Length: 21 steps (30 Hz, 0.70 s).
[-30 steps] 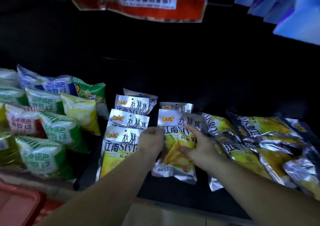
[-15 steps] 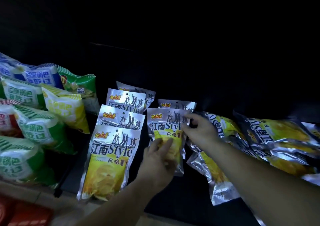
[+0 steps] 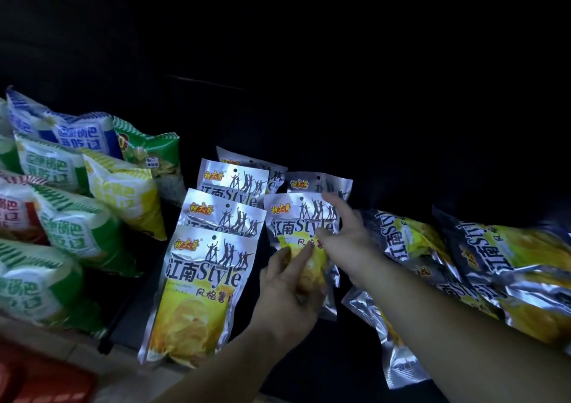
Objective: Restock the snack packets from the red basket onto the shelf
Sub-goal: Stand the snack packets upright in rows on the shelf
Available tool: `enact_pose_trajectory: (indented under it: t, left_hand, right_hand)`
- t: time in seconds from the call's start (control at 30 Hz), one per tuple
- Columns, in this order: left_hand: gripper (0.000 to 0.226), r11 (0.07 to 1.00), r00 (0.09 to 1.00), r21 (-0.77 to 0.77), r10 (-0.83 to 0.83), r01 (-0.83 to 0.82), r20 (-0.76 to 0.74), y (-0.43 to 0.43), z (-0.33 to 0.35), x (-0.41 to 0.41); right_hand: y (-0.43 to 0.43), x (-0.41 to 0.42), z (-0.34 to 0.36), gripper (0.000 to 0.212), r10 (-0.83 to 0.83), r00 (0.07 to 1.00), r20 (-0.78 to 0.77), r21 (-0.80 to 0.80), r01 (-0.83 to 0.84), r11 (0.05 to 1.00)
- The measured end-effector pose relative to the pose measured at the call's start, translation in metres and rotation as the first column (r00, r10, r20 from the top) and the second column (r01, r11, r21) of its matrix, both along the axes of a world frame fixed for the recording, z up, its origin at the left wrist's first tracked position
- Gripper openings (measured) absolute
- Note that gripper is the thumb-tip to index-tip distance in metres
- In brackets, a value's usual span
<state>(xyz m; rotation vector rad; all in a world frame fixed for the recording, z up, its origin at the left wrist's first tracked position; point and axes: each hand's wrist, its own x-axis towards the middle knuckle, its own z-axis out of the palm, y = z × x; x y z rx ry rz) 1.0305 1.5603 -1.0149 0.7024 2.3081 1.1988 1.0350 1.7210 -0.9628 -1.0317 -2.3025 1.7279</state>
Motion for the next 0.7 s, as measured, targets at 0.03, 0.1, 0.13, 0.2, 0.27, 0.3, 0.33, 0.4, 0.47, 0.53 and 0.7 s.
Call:
enact_pose_trajectory:
  t: [0.03,0.1,0.13,0.2,0.27,0.3,0.33,0.4,0.47,0.53,0.7]
  left_hand:
    - [0.078,1.000,1.000,-0.004,-0.015,0.015,-0.019,0.001,0.000,0.001]
    - [0.085,0.998,0.998,-0.021,-0.053,0.052,-0.044,0.004,0.003,0.001]
    - [0.086,0.997,0.996,-0.029,-0.067,0.065,-0.052,0.006,0.005,0.000]
    - [0.088,0.997,0.995,-0.039,-0.075,0.073,-0.070,0.012,0.005,-0.005]
    - [0.088,0.996,0.994,-0.063,-0.073,0.068,-0.084,0.018,0.003,-0.011]
    - [0.087,0.995,0.994,-0.076,-0.069,0.063,-0.083,0.021,0.003,-0.012]
    - [0.085,0.995,0.995,-0.081,-0.061,0.055,-0.077,0.024,0.003,-0.014]
    - [0.079,0.997,0.998,-0.066,-0.042,0.038,-0.055,0.027,0.003,-0.017]
    - [0.075,1.000,1.000,-0.010,-0.023,0.024,0.002,0.029,-0.001,-0.021]
    - [0.071,0.998,0.998,0.060,0.013,-0.017,0.065,0.028,-0.004,-0.024]
    - [0.058,0.990,0.961,-0.055,0.112,-0.130,-0.252,0.015,-0.010,-0.020]
  right_hand:
    - [-0.001,0.001,0.001,0.063,0.009,1.000,-0.026,0.043,-0.008,0.999]
    - [0.002,0.003,0.004,0.066,0.031,0.997,-0.066,0.122,-0.023,0.992]
    - [0.006,0.004,0.006,0.067,0.048,0.996,-0.079,0.155,-0.036,0.987]
    - [0.015,0.005,0.008,0.071,0.099,0.992,-0.077,0.206,-0.081,0.975]
    - [0.024,0.007,0.006,0.078,0.129,0.990,-0.057,0.255,-0.110,0.961]
    - [0.027,0.008,0.004,0.081,0.131,0.990,-0.046,0.272,-0.114,0.955]
    - [0.028,0.008,0.003,0.084,0.125,0.992,-0.029,0.285,-0.112,0.952]
    - [0.026,0.007,-0.002,0.088,0.113,0.993,0.021,0.326,-0.113,0.939]
    - [0.022,0.005,-0.008,0.092,0.112,0.991,0.074,0.387,-0.132,0.913]
    - [0.020,0.004,-0.012,0.091,0.100,0.989,0.111,0.413,-0.137,0.900]
    - [0.017,0.007,-0.013,0.083,0.036,0.992,0.125,0.423,-0.086,0.902]
